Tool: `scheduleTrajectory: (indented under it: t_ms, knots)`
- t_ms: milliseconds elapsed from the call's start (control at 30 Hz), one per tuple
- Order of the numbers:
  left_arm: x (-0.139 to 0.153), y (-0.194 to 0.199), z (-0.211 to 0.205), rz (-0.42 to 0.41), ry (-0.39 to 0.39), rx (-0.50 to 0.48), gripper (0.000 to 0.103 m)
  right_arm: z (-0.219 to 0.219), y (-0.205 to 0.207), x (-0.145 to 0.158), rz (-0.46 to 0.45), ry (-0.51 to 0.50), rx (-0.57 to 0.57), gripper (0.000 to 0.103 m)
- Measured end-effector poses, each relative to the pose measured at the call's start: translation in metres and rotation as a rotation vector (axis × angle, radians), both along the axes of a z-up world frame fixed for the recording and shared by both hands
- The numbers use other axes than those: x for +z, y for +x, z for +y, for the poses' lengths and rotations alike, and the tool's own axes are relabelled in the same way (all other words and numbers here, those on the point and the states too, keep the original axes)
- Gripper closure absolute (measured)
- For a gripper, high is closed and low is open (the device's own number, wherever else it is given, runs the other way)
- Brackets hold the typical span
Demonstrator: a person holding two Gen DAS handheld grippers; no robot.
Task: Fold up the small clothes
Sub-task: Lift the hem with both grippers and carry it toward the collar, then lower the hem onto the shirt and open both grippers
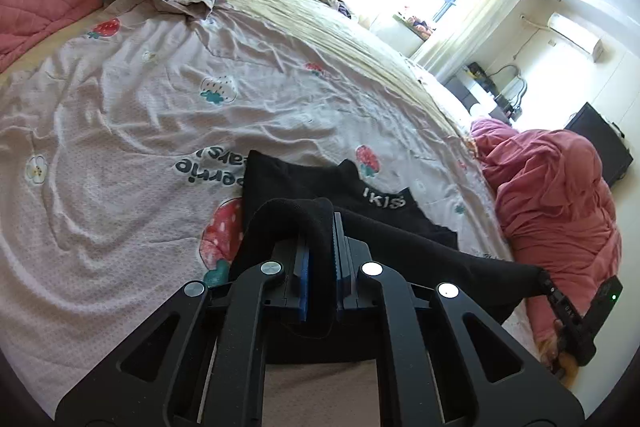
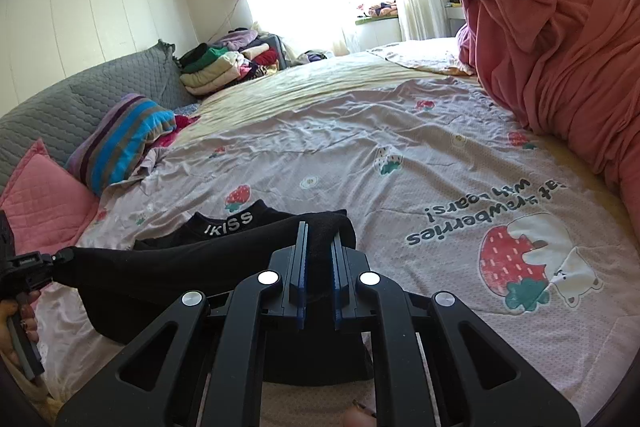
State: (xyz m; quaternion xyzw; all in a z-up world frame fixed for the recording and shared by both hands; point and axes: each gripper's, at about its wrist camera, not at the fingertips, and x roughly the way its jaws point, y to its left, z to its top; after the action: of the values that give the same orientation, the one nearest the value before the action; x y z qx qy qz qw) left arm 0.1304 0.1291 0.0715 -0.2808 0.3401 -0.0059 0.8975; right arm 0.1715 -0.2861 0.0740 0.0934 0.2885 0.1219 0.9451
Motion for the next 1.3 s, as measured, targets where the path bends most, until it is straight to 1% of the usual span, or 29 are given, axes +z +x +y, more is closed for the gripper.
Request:
scheduleTrajectory:
  t_ms: [367, 533, 600, 767, 800, 833, 933, 967, 1000, 1100, 1167, 1300]
  knots:
    - [-0.021, 0.018, 0.004, 0.03, 0.06, -0.023, 0.1, 0.016, 0.026, -0.024, 0.05, -0.035, -0.022, 0.094]
    - [-0.031, 0.026, -0.002, 0.049, 0.112, -0.036, 0.099, 0.018, 0.034, -0.035, 0.078, -0.036, -0.041, 0.094]
    - [-0.033, 0.027, -0.005, 0.058, 0.138, -0.042, 0.099, 0.018, 0.036, -0.039, 0.087, -0.027, -0.052, 0.094]
    - [-0.031, 0.024, -0.005, 0.052, 0.166, -0.039, 0.097, 0.018, 0.036, -0.045, 0.102, -0.017, -0.065, 0.092]
    - [-0.03, 0.024, -0.005, 0.049, 0.175, -0.034, 0.096, 0.018, 0.036, -0.046, 0.105, -0.018, -0.064, 0.091]
    - [-0.029, 0.023, -0.004, 0.048, 0.182, -0.031, 0.095, 0.019, 0.036, -0.046, 0.107, -0.025, -0.068, 0.087]
    - [-0.026, 0.019, -0.003, 0.045, 0.175, -0.034, 0.089, 0.019, 0.029, -0.044, 0.089, -0.033, -0.076, 0.083]
    - [-0.024, 0.016, -0.003, 0.039, 0.178, -0.034, 0.086, 0.019, 0.026, -0.043, 0.084, -0.033, -0.077, 0.077]
    - [-0.021, 0.013, -0.004, 0.03, 0.187, -0.033, 0.085, 0.019, 0.023, -0.041, 0.077, -0.03, -0.076, 0.074]
    - [-0.014, 0.007, -0.011, 0.01, 0.211, -0.047, 0.085, 0.023, 0.016, -0.041, 0.077, -0.033, -0.047, 0.074]
    - [-0.014, 0.006, -0.018, 0.011, 0.225, -0.067, 0.085, 0.031, 0.01, -0.042, 0.08, -0.053, -0.013, 0.074]
    - [-0.023, 0.006, -0.037, 0.054, 0.244, -0.13, 0.085, 0.056, -0.001, -0.046, 0.075, -0.135, 0.067, 0.074]
